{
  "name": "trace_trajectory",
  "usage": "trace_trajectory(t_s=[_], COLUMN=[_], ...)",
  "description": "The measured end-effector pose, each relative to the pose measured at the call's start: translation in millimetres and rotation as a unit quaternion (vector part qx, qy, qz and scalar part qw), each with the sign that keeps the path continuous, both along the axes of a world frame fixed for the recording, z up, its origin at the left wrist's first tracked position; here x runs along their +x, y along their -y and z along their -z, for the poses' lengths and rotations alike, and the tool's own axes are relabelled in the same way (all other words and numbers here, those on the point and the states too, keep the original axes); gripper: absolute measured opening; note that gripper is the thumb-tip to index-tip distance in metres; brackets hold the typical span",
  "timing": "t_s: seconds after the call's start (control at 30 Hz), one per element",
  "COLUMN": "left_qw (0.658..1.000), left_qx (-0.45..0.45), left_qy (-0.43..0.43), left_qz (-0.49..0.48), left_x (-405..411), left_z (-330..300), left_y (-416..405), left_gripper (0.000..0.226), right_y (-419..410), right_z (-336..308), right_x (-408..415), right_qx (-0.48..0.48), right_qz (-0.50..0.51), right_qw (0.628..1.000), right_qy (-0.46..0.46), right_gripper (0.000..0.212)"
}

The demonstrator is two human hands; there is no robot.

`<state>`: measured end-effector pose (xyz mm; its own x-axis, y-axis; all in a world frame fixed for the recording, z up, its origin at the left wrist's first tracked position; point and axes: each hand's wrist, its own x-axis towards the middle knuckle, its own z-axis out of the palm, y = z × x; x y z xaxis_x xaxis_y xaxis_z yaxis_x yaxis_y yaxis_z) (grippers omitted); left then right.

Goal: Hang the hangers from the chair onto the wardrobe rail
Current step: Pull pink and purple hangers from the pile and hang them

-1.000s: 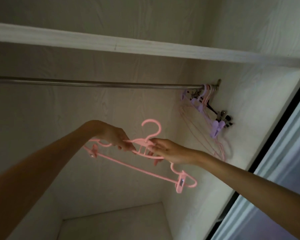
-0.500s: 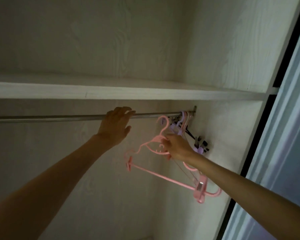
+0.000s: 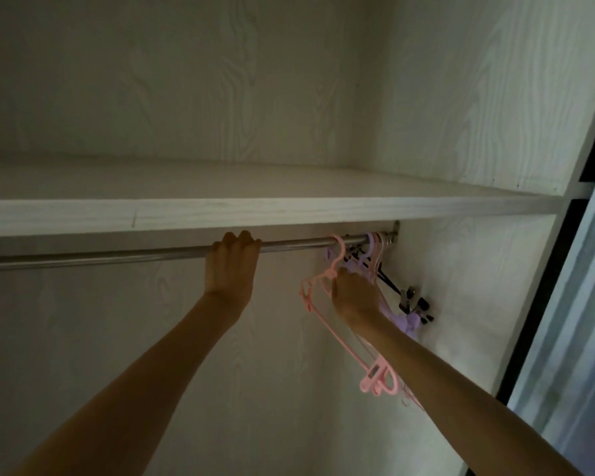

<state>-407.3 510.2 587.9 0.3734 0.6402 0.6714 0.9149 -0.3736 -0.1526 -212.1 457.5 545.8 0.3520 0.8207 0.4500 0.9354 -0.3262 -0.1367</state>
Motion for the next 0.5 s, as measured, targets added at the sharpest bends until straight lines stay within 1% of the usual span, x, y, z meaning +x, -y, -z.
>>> trace_trajectory(t_s=[0.07, 0.13, 0.2, 0.23, 0.27, 0.3, 0.33, 0.37, 0.4, 0.5], left_qw=[1.000, 1.000, 1.000, 1.000, 1.000, 1.000, 1.000, 1.000, 1.000, 1.000], left_qx=[-0.010, -0.007, -0.015, -0.016, -0.014, -0.018, -0.015, -0.013, -0.006, -0.003], left_qy=[0.011, 0.010, 0.003, -0.001, -0.003, -0.002, 0.000, 0.000, 0.001, -0.001], left_qz=[0.006, 0.007, 0.008, 0.003, -0.004, -0.010, -0.011, -0.011, -0.011, -0.009], left_x=[0.9, 1.5, 1.4, 2.0, 2.5, 2.5, 3.0, 2.4, 1.6, 2.5], left_z=[1.5, 5.3, 6.9, 7.8, 9.1, 10.3, 11.5, 11.7, 11.4, 12.7], left_y=[-2.0, -3.0, -1.4, -1.7, -3.1, -4.6, -6.3, -6.4, -6.0, -6.6], left_gripper=[0.031, 0.037, 0.035, 0.035, 0.036, 0.037, 0.038, 0.038, 0.038, 0.040], right_y=[3.8, 8.0, 10.2, 10.2, 9.6, 4.7, -0.3, -5.5, -10.2, -12.8], right_z=[-3.7, -11.4, -25.0, -32.4, -39.3, -42.6, -43.6, -42.3, -41.0, -40.7], right_x=[3.2, 9.0, 15.5, 18.2, 20.0, 23.3, 25.4, 26.0, 27.2, 35.1], right_qx=[0.004, 0.024, 0.088, 0.117, 0.129, 0.113, 0.083, 0.046, 0.034, 0.059], right_qz=[-0.011, -0.017, -0.038, -0.055, -0.080, -0.102, -0.116, -0.115, -0.111, -0.119], right_qw=[1.000, 1.000, 0.994, 0.991, 0.988, 0.987, 0.984, 0.981, 0.979, 0.977], right_qy=[0.019, -0.002, -0.048, -0.038, 0.000, 0.052, 0.111, 0.149, 0.170, 0.166], right_gripper=[0.031, 0.040, 0.044, 0.043, 0.043, 0.048, 0.056, 0.062, 0.064, 0.058])
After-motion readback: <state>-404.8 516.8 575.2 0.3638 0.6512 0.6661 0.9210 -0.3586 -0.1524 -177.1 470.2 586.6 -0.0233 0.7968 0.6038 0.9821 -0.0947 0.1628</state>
